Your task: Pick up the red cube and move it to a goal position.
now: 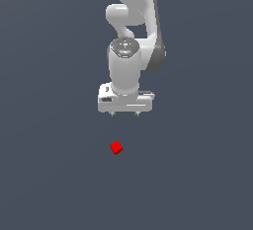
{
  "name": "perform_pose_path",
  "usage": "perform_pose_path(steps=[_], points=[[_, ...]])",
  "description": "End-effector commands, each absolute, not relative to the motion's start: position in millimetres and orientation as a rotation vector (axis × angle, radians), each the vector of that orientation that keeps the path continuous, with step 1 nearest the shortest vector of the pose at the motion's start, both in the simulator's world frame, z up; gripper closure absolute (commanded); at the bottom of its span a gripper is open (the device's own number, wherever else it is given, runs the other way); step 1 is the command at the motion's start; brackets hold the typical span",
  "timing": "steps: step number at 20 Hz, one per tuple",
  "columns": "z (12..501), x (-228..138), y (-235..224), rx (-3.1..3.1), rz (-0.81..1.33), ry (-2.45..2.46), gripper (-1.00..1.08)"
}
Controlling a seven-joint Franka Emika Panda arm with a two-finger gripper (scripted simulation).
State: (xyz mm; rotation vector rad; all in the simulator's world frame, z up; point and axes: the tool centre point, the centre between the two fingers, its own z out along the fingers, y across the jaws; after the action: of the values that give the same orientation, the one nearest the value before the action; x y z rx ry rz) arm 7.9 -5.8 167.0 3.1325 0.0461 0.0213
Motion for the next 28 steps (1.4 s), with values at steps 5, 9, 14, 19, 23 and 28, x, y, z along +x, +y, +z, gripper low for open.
perform_pose_path(steps=[5,9,14,19,23,28], points=[[147.0,17.3,-14.7,3.130,0.018,0.168,-0.92],[127.9,27.3,-22.3,3.123,0.016,0.287,-0.92],[98.0,44.2,-32.5,3.103,0.012,0.473,-0.92],[67.3,63.0,-40.4,3.070,0.008,0.663,-0.92],[47.7,75.9,-44.0,3.042,0.005,0.784,-0.92],[30.6,87.7,-45.9,3.013,0.002,0.890,-0.92]])
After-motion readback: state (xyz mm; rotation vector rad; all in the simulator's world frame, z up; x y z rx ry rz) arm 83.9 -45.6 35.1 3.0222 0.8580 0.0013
